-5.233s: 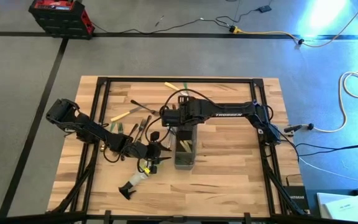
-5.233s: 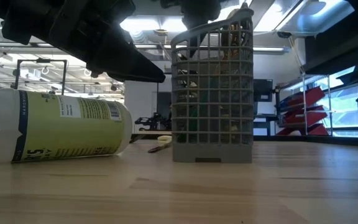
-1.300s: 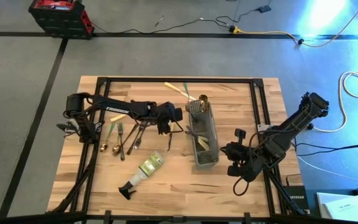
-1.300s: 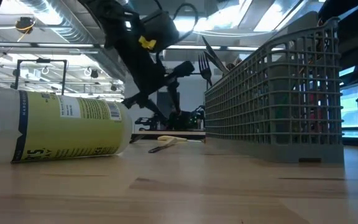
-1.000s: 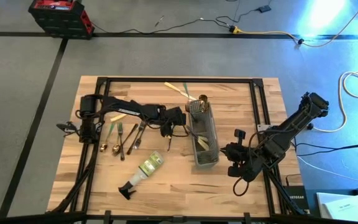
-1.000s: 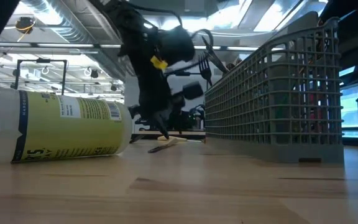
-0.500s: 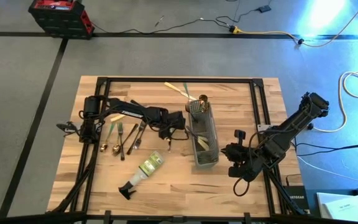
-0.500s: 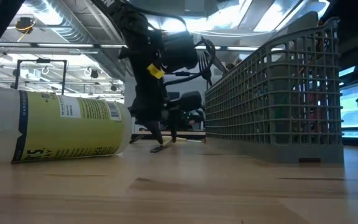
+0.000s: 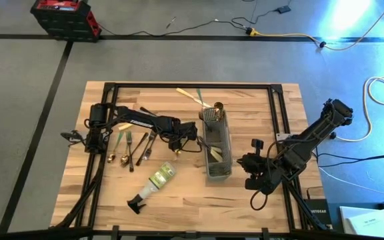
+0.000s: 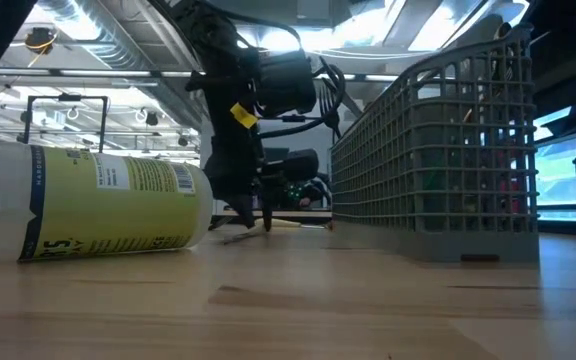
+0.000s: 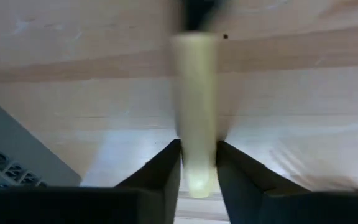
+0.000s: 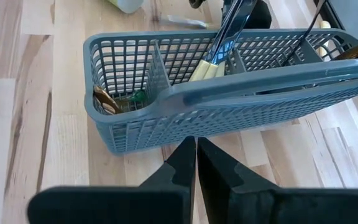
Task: Sort silverware
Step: Put the table knife into the silverware basket
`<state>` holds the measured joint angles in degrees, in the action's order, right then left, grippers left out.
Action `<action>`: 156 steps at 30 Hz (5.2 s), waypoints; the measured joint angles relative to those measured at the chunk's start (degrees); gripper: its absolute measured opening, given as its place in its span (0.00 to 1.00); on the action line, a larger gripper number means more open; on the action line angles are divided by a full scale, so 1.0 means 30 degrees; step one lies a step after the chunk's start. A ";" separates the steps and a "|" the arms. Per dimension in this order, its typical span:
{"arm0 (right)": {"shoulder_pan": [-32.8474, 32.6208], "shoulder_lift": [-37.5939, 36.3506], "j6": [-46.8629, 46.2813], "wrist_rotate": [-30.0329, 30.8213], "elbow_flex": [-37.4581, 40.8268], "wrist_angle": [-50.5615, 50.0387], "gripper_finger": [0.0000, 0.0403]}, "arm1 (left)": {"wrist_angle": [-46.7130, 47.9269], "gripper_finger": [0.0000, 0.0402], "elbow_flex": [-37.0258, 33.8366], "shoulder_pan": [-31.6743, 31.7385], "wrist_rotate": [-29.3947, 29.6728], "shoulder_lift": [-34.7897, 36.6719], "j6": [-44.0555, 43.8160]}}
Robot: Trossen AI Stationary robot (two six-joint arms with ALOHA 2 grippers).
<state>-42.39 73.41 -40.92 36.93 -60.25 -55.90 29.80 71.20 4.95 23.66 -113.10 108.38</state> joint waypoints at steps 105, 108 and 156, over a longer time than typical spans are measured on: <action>-0.0007 -0.0007 -0.0216 -0.0190 -0.0007 0.0156 0.00 | -0.1882 0.21 -0.2966 -0.0502 -0.2798 0.6135 -3.5479; -0.0007 -0.0007 -0.0219 -0.0272 -0.0007 0.0141 0.00 | -0.5963 0.20 -0.5744 -0.0949 -0.2038 0.6321 -3.7081; 0.0013 -0.0007 -0.0256 -0.0001 0.0007 0.0270 0.00 | -2.2578 0.68 -1.1664 -0.0337 0.1776 0.0736 -4.2589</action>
<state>-42.35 73.38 -41.69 36.93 -60.23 -55.09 -37.93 36.21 3.94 28.99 -110.89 -19.39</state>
